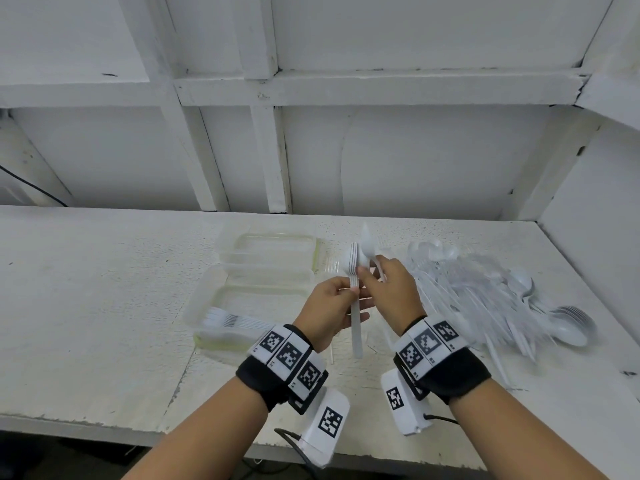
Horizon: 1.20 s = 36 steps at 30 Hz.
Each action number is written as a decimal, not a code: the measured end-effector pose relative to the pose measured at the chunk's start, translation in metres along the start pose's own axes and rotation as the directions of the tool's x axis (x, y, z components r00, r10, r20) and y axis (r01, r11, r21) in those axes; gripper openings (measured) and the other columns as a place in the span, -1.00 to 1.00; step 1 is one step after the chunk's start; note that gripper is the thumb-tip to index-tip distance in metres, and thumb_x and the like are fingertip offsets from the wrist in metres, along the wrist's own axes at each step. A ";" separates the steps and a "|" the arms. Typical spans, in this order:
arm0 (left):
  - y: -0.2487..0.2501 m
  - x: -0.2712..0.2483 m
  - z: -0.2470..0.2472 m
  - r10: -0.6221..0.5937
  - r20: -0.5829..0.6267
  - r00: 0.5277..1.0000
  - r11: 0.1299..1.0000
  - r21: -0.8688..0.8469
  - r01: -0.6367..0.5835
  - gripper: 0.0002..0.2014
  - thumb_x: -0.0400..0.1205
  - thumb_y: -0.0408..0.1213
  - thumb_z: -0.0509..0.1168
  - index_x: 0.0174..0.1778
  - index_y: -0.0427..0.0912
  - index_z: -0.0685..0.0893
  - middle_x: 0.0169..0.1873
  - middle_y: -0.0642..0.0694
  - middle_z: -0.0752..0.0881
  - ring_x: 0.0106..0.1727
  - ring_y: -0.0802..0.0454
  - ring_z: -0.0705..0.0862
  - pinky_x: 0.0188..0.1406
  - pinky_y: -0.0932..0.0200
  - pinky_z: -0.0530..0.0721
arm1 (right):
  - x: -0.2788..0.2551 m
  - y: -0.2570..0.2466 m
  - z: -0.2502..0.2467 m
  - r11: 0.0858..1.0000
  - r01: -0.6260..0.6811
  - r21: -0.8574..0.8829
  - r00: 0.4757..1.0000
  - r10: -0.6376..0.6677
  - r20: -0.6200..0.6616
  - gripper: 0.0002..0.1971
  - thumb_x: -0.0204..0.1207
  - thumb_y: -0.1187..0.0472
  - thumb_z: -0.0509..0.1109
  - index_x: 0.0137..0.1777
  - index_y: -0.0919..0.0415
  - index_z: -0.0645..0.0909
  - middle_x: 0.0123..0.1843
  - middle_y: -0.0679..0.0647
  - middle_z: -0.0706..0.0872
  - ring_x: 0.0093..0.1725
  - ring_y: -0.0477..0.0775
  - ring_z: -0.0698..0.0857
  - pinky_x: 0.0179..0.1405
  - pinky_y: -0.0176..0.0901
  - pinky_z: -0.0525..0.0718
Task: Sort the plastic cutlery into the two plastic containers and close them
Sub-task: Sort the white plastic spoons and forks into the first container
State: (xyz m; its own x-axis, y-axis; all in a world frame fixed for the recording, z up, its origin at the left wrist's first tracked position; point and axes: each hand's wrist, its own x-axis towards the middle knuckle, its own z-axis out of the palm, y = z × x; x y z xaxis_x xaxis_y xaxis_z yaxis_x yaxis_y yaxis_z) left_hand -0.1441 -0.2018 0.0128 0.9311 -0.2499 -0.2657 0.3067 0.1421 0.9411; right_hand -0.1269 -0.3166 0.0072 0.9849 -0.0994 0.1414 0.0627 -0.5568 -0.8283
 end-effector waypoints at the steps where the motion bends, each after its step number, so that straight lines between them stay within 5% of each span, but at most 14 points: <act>1: 0.000 0.000 0.000 0.007 -0.001 1.000 1.000 0.001 -0.007 -0.83 0.72 -0.46 0.07 -0.02 -0.31 0.58 -0.19 -0.13 0.71 -0.20 0.09 0.75 -0.08 0.15 0.75 | 0.000 0.000 0.000 1.000 -0.010 0.002 1.000 0.010 0.017 -0.75 0.62 0.07 0.25 0.07 0.21 0.66 -0.01 0.16 0.56 -0.04 0.04 0.57 -0.15 -0.27 0.43; 5: 0.001 0.001 -0.005 0.007 0.008 1.000 1.000 -0.015 -0.006 -0.83 0.72 -0.47 0.07 0.05 -0.41 0.57 -0.24 -0.18 0.69 -0.36 0.13 0.75 -0.16 0.17 0.77 | -0.004 -0.003 0.000 0.997 -0.036 0.062 0.997 0.031 0.072 -0.71 0.65 0.07 0.20 -0.02 0.22 0.69 0.02 0.16 0.51 -0.06 0.00 0.57 -0.05 -0.29 0.46; 8: 0.004 0.000 -0.008 -0.025 0.028 0.999 1.000 -0.003 0.025 -0.82 0.73 -0.46 0.07 0.01 -0.40 0.58 -0.26 -0.18 0.70 -0.35 0.10 0.75 -0.25 0.20 0.77 | -0.004 -0.002 -0.002 0.996 -0.057 0.067 0.991 0.048 0.127 -0.70 0.66 0.07 0.18 0.01 0.23 0.69 0.03 0.15 0.51 -0.07 -0.06 0.54 -0.17 -0.42 0.43; 12: 0.006 0.002 -0.011 -0.039 -0.010 0.999 0.996 0.075 0.040 -0.79 0.73 -0.46 0.05 -0.10 -0.26 0.57 -0.35 -0.07 0.56 -0.42 0.13 0.50 -0.46 0.33 0.51 | -0.003 -0.003 -0.003 0.998 -0.028 0.060 0.980 0.016 0.197 -0.71 0.68 0.03 0.12 0.13 0.14 0.62 0.03 0.10 0.59 -0.02 -0.06 0.57 -0.15 -0.34 0.42; 16: 0.005 0.004 -0.010 -0.035 -0.076 0.996 0.999 0.030 0.037 -0.80 0.73 -0.44 0.04 -0.07 -0.24 0.57 -0.41 -0.05 0.50 -0.44 0.12 0.41 -0.49 0.31 0.38 | -0.006 -0.005 0.001 0.953 -0.146 0.267 0.984 0.112 0.139 -0.83 0.71 0.02 0.00 0.15 0.09 0.22 -0.24 0.00 0.43 -0.38 -0.12 0.40 -0.40 -0.33 0.33; 19: 0.003 0.005 -0.008 -0.033 -0.105 0.994 0.999 0.003 0.034 -0.80 0.73 -0.40 0.06 -0.09 -0.24 0.58 -0.41 -0.04 0.51 -0.45 0.14 0.43 -0.48 0.32 0.40 | -0.005 -0.002 0.004 0.961 -0.104 0.258 0.995 0.098 0.037 -0.94 0.71 0.14 0.02 0.10 0.09 0.24 -0.31 -0.01 0.41 -0.42 -0.10 0.37 -0.44 -0.31 0.31; 23: 0.002 0.004 -0.008 -0.029 -0.102 0.994 0.998 -0.055 0.023 -0.81 0.74 -0.38 0.08 -0.10 -0.24 0.57 -0.34 -0.08 0.62 -0.37 0.11 0.59 -0.36 0.32 0.60 | -0.005 0.007 0.007 0.995 -0.027 0.101 0.996 0.036 -0.085 -0.97 0.62 0.21 0.26 0.00 0.13 0.51 -0.20 0.02 0.54 -0.31 -0.18 0.46 -0.35 -0.42 0.37; 28: -0.003 0.006 -0.006 -0.012 -0.123 0.992 0.999 -0.052 0.006 -0.82 0.73 -0.37 0.11 -0.01 -0.35 0.60 -0.05 -0.20 0.73 0.01 -0.01 0.71 0.00 0.09 0.71 | -0.006 0.007 0.013 0.999 -0.013 0.051 0.991 0.020 -0.131 -0.87 0.55 0.19 0.36 0.03 0.17 0.69 -0.06 0.08 0.65 -0.19 -0.13 0.55 -0.25 -0.50 0.43; 32: -0.004 0.006 -0.004 0.002 -0.133 0.991 0.996 -0.092 -0.015 -0.79 0.70 -0.35 0.18 0.08 -0.44 0.61 -0.18 -0.21 0.72 -0.24 0.01 0.71 -0.25 0.21 0.73 | -0.009 0.001 0.019 0.996 0.034 0.084 0.995 -0.026 -0.097 -0.78 0.58 0.25 0.32 0.16 0.20 0.70 0.03 0.06 0.58 -0.02 -0.07 0.58 -0.05 -0.48 0.47; 36: 0.000 0.004 -0.010 -0.025 -0.080 0.996 0.985 -0.171 0.011 -0.84 0.70 -0.39 0.18 -0.02 -0.40 0.63 -0.17 -0.27 0.71 -0.24 -0.02 0.73 -0.28 0.23 0.74 | -0.010 0.002 0.021 0.986 -0.012 0.165 1.000 0.015 -0.018 -0.73 0.62 0.24 0.25 0.26 0.15 0.66 0.11 0.05 0.45 0.17 -0.04 0.53 0.18 -0.40 0.45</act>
State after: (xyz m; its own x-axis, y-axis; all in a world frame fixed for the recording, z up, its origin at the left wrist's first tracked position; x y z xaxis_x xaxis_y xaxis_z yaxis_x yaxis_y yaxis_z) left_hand -0.1382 -0.1928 0.0100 0.9359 -0.1760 -0.3053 0.3464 0.3007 0.8886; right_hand -0.1330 -0.2997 -0.0074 0.9828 -0.1221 0.1386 0.0769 -0.4121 -0.9079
